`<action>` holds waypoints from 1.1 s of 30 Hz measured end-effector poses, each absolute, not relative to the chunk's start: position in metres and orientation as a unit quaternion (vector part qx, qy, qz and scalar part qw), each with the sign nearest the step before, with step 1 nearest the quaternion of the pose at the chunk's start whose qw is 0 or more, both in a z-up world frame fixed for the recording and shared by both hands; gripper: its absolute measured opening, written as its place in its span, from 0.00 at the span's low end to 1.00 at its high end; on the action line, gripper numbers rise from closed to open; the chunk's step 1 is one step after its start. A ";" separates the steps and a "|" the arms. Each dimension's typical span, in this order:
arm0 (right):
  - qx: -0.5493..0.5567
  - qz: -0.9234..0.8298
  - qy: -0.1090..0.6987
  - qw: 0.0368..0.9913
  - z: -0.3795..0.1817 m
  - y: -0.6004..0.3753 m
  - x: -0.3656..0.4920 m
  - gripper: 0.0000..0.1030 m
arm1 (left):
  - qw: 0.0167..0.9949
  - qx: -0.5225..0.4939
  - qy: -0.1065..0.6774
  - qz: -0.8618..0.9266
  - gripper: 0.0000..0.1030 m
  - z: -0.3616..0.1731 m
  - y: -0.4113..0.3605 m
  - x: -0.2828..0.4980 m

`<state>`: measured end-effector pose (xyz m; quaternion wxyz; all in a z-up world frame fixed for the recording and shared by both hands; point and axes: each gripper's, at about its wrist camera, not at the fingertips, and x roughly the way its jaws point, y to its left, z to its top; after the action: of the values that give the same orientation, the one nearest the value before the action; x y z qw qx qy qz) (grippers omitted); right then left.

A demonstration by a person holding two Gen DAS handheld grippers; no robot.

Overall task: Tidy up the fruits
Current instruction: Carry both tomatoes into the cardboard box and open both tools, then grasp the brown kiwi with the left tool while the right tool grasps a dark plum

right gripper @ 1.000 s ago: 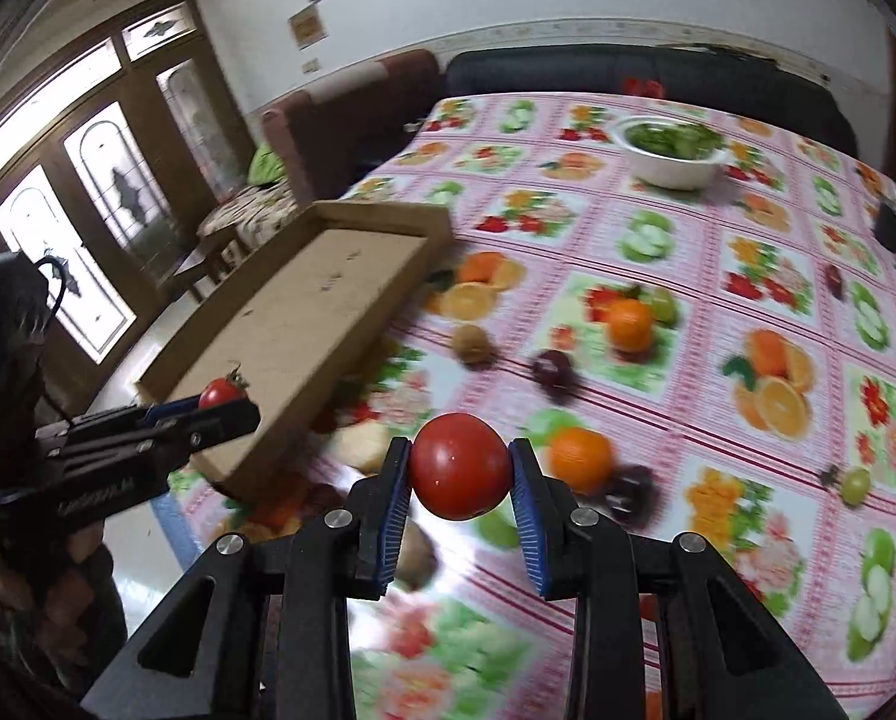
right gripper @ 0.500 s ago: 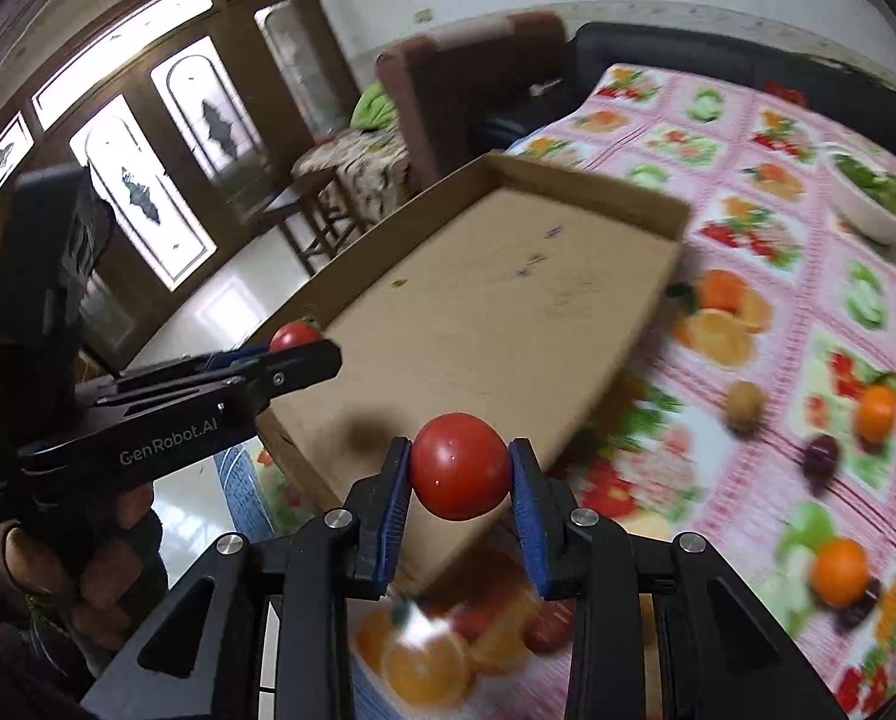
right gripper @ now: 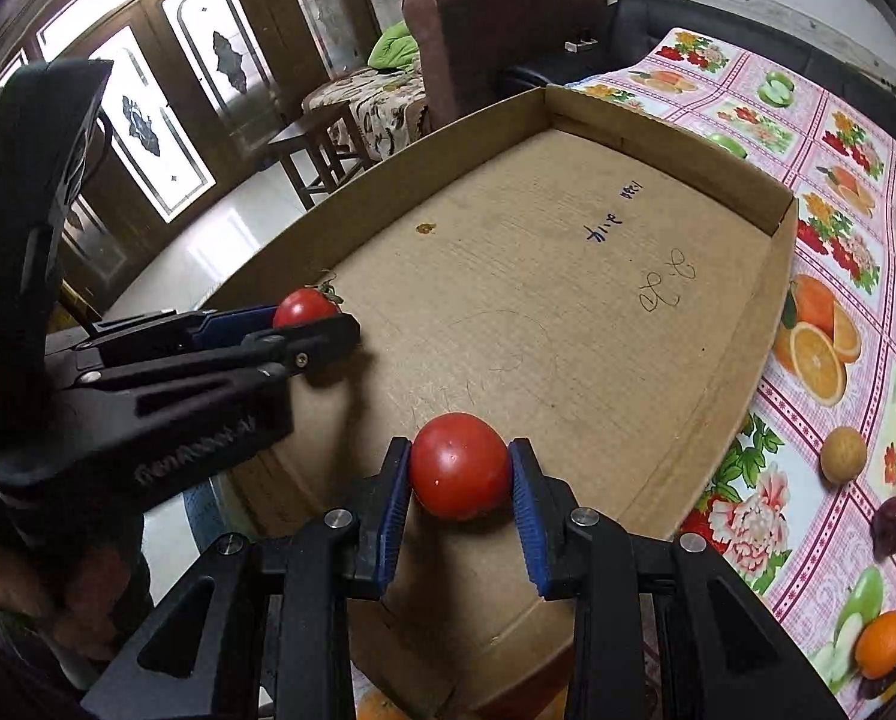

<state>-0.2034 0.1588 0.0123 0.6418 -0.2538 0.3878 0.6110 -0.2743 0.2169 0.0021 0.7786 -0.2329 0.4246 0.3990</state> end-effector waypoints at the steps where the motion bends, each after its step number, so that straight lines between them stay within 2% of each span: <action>1: -0.257 0.611 0.387 0.642 0.012 0.158 -0.203 0.32 | 0.778 -0.227 0.428 0.400 0.30 0.002 0.216 -0.273; 4: -0.258 0.611 0.386 0.641 0.014 0.157 -0.203 0.35 | 0.780 -0.238 0.425 0.392 0.34 0.002 0.216 -0.273; 6: -0.256 0.610 0.384 0.644 0.017 0.154 -0.201 0.46 | 0.783 -0.251 0.419 0.385 0.39 0.005 0.216 -0.275; 8: -0.249 0.614 0.377 0.647 0.022 0.149 -0.199 0.51 | 0.784 -0.255 0.414 0.385 0.43 0.008 0.215 -0.277; 20: -0.212 0.618 0.371 0.660 0.038 0.112 -0.190 0.52 | 0.794 -0.277 0.383 0.384 0.43 0.032 0.205 -0.289; 33: -0.114 0.554 0.383 0.731 0.054 -0.006 -0.122 0.53 | 0.839 -0.248 0.374 0.306 0.43 0.058 0.143 -0.257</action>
<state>-0.1221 -0.0057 0.0540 0.7305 -0.1142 0.3830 0.5537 -0.2575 0.1433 0.0579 0.8393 -0.2482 0.3741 0.3065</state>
